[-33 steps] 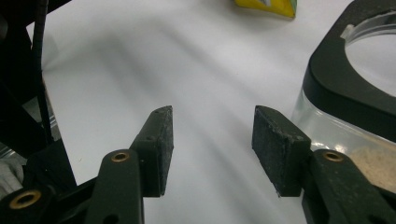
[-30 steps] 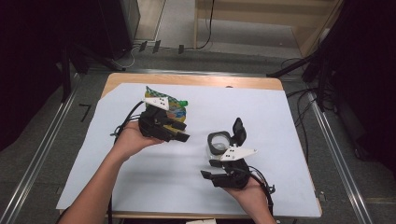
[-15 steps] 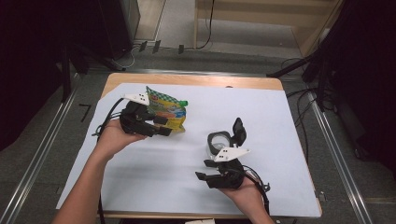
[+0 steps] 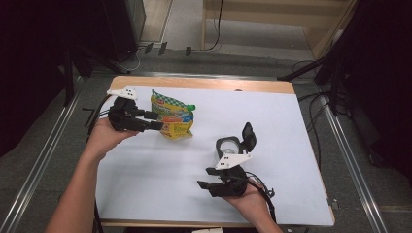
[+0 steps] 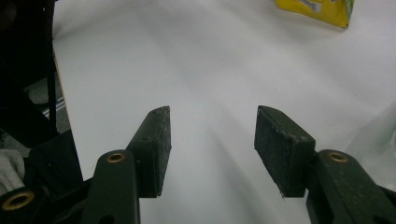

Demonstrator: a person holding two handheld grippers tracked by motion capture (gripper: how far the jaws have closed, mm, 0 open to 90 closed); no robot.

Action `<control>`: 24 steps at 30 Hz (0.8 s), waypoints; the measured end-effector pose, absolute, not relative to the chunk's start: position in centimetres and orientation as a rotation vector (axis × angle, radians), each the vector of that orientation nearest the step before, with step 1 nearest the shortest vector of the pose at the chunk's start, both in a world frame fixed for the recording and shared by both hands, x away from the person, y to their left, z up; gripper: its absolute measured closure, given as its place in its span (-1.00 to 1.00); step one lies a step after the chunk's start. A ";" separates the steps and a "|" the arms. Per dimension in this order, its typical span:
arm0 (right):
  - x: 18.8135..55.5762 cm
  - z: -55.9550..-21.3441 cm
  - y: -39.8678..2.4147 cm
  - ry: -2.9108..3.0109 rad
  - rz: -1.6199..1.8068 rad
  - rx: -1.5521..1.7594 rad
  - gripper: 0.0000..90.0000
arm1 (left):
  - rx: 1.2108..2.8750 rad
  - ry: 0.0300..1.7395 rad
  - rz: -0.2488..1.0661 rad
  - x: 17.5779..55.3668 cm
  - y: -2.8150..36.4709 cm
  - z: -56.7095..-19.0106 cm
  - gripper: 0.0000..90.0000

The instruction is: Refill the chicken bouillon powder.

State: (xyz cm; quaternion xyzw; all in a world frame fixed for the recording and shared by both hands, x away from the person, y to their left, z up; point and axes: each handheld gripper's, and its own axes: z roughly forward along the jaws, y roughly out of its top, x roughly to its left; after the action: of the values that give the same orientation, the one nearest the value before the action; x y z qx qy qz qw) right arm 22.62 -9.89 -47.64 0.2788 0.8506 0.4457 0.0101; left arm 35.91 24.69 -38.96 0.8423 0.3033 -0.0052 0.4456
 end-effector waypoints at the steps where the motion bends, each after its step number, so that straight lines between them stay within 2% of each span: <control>1: 22.6 -47.6 -9.8 2.655 1.389 0.869 0.05 | 2.077 0.761 -0.016 36.0 25.0 -39.0 -0.02; 11: 22.9 -47.5 -9.2 2.649 1.402 0.856 0.06 | 2.080 0.812 0.069 37.6 27.1 -39.3 -0.07; 16: 23.1 -47.3 -8.5 2.654 1.394 0.841 0.06 | 2.040 0.763 0.059 38.7 26.3 -39.6 -0.12; 24: 23.6 -47.2 -6.9 2.667 1.388 0.836 0.05 | 2.094 0.725 0.049 39.8 24.1 -40.1 -0.09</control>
State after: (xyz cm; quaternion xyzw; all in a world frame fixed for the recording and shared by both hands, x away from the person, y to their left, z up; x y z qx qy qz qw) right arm 23.59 -6.91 -47.19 0.2678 0.8546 0.4447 0.0104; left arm 39.84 24.12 -40.07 0.8456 0.2928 0.0196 0.4460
